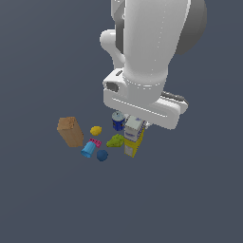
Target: Pick up a designated object from a clutter of objects.
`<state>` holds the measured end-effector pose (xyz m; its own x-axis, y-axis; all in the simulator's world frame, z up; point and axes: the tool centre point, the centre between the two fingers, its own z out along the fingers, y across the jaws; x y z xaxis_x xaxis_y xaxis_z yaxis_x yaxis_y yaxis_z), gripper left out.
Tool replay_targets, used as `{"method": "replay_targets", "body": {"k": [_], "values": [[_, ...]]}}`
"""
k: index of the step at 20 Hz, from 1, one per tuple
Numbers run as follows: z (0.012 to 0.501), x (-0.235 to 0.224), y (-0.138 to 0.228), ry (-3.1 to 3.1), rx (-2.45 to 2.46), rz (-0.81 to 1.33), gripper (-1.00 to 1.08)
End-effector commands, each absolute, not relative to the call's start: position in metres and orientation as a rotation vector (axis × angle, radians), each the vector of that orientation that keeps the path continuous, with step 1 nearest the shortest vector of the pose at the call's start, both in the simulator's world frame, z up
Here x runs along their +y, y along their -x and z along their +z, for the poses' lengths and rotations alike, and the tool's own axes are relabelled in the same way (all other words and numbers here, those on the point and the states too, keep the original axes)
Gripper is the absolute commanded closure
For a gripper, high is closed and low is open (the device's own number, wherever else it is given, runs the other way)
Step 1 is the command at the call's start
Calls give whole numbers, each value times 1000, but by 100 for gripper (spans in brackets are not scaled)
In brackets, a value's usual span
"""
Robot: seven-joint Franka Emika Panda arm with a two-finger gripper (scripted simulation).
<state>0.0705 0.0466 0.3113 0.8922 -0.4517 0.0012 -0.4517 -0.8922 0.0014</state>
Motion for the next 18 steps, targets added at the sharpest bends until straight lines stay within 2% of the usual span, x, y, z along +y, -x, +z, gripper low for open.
{"method": "replay_targets", "body": {"k": [1,10,18], "values": [[338,63,-63,-3053,-730,1,108],[421,114,-42,-3054,-730,1,108],[457,137,-35,-3055,-729,0,108]]}}
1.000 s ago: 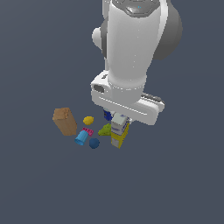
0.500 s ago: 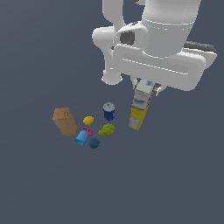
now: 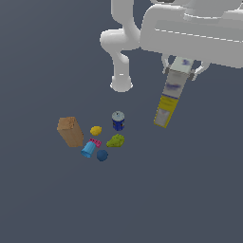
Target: Pick up a designated object from a clutter of objects.
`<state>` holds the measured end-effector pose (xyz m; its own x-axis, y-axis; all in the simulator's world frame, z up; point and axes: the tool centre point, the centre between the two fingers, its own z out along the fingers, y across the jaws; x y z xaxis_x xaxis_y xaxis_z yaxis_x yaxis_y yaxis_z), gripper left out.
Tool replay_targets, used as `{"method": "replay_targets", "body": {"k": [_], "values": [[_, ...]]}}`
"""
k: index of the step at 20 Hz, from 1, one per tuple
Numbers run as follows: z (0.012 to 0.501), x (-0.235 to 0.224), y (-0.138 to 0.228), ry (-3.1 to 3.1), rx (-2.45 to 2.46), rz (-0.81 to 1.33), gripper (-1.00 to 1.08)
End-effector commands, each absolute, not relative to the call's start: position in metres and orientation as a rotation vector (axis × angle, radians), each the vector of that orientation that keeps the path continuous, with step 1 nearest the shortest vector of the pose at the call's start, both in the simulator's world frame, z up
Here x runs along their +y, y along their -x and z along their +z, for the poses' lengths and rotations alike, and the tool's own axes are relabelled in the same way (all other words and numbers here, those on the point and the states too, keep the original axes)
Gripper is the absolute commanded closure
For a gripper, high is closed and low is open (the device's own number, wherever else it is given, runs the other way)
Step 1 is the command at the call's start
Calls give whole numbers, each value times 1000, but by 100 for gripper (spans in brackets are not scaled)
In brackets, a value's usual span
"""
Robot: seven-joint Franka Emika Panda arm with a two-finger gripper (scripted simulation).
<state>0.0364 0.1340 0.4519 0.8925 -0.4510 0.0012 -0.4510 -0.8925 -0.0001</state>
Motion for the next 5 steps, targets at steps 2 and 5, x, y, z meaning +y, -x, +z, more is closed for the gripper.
{"method": "replay_targets", "body": {"k": [2,5], "values": [[460,139,-35,-3056,-730,0,108],[462,140,-35,-3056,-730,0,108]]}}
